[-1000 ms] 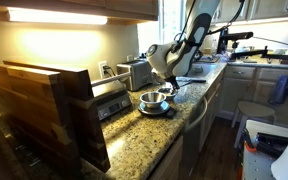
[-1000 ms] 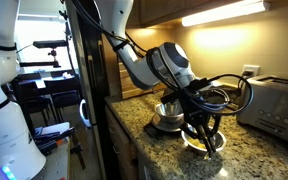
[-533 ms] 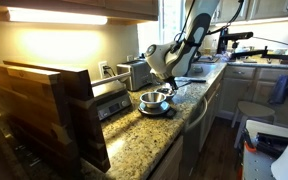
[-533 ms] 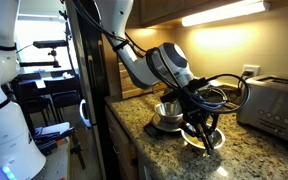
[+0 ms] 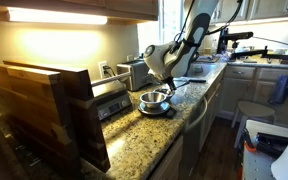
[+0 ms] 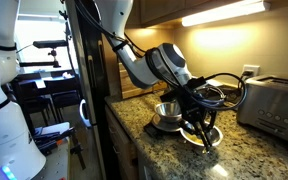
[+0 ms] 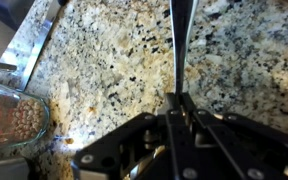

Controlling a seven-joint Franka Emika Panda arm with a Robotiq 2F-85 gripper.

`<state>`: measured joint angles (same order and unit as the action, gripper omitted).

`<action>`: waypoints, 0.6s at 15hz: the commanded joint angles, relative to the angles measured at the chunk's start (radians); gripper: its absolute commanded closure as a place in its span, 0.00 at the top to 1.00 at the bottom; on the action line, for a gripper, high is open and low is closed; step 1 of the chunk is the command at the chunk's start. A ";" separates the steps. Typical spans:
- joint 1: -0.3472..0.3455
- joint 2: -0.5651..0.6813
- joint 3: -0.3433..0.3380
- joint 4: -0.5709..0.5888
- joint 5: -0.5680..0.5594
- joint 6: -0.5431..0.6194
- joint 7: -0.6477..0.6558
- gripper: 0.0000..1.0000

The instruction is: Use the spoon to move the contents in the silver bowl into the other bowl

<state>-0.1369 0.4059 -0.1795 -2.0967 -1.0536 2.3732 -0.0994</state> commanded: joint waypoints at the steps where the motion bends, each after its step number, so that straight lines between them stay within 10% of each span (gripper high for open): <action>1: 0.001 -0.029 0.005 -0.035 -0.059 -0.007 0.002 0.07; 9: -0.011 -0.041 0.009 -0.051 -0.127 -0.001 -0.018 0.07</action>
<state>-0.1370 0.4059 -0.1750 -2.1061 -1.1393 2.3733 -0.1042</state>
